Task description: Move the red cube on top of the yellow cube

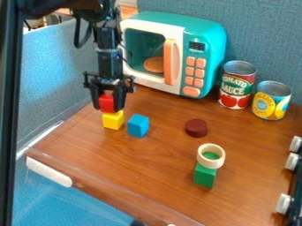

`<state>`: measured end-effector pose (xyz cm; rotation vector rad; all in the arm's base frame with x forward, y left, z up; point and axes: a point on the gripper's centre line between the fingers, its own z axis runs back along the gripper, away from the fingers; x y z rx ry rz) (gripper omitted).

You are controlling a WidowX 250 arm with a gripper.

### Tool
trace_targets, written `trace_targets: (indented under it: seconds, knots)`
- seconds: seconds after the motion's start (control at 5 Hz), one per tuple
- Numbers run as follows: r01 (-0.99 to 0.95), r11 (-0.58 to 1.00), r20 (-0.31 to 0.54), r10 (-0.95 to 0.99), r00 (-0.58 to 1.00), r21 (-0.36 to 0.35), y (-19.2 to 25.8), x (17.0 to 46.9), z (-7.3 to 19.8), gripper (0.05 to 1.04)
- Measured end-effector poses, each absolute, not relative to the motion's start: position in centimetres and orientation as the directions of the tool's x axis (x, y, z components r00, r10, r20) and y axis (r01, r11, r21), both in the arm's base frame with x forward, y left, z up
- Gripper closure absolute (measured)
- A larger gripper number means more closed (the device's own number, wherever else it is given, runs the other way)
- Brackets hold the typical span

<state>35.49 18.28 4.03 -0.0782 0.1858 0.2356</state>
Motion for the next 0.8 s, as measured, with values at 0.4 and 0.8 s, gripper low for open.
trace_targets:
  seconds: [0.4, 0.8]
  knots:
    - [-0.220, 0.975, -0.187, 0.211, 0.959, -0.031, 18.5, 35.1, 3.7, 0.079]
    - [-0.174, 0.982, -0.044, 0.178, 0.983, 0.069, 18.1, 34.6, 10.0, 0.083]
